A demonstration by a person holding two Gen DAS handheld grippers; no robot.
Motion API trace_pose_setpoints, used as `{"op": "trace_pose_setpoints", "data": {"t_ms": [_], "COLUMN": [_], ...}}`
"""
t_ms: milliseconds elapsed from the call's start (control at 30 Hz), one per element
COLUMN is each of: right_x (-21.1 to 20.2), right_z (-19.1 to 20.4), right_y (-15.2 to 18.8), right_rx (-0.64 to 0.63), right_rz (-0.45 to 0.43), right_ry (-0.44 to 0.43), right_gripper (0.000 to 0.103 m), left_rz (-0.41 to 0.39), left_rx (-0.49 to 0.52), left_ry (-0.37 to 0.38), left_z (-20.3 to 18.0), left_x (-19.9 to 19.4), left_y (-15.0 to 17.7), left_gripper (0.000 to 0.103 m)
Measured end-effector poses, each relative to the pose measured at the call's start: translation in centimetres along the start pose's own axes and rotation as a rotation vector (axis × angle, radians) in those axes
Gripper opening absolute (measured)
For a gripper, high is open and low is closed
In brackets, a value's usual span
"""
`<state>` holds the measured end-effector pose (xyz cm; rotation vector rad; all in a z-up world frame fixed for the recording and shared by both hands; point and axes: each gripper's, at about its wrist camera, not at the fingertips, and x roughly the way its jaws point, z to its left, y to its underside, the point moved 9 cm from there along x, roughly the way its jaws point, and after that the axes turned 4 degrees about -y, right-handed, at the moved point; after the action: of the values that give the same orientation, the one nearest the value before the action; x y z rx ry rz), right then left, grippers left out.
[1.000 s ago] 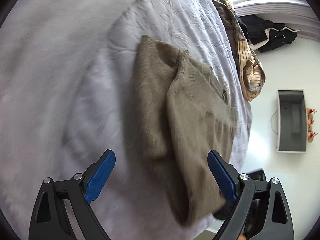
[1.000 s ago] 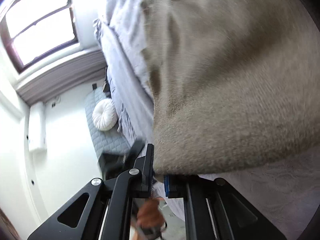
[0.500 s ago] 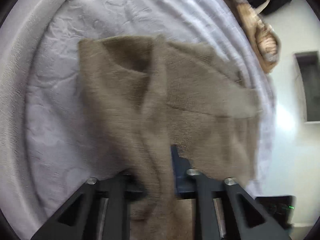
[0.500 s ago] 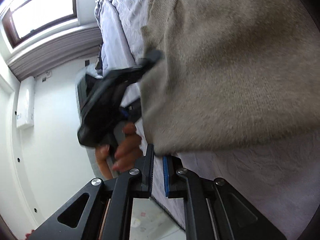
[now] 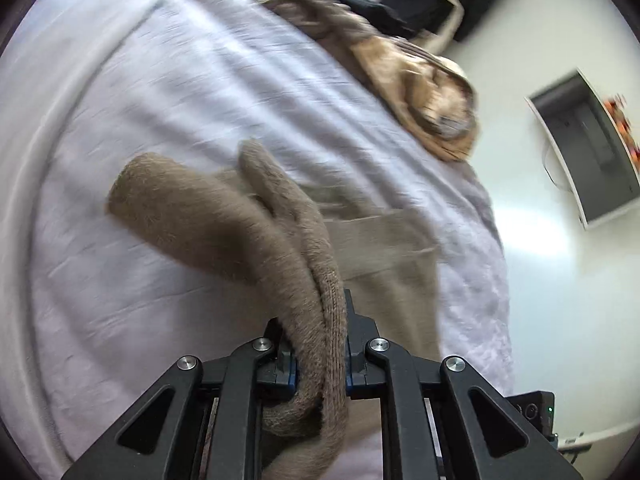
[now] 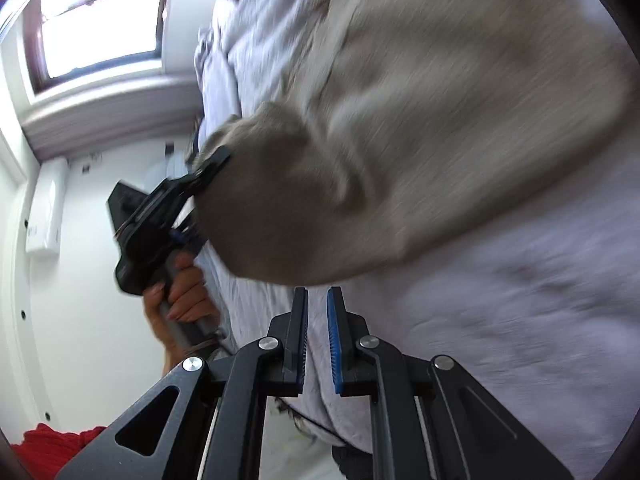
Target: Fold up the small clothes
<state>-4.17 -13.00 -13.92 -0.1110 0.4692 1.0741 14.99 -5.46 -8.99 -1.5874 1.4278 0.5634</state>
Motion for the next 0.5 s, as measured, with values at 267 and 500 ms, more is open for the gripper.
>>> {"op": "trace_pose_setpoints", "data": {"t_ms": [267, 500], "right_x": [-9.2, -12.5], "right_z": [-4.1, -8.2], "right_y": [-3.4, -5.2], "right_rx": [0.038, 0.083], "right_rz": [-0.169, -0.196], "right_ry": [0.003, 0.045], "right_gripper": [0.012, 0.013], "left_rz": [0.101, 0.187], "left_rx": [0.223, 0.330], "left_ry": [-0.064, -0.118], "left_z": [-12.0, -15.4], "left_x": [9.7, 14.3], "left_y": [1.2, 5.7], "left_gripper": [0.017, 0.017]}}
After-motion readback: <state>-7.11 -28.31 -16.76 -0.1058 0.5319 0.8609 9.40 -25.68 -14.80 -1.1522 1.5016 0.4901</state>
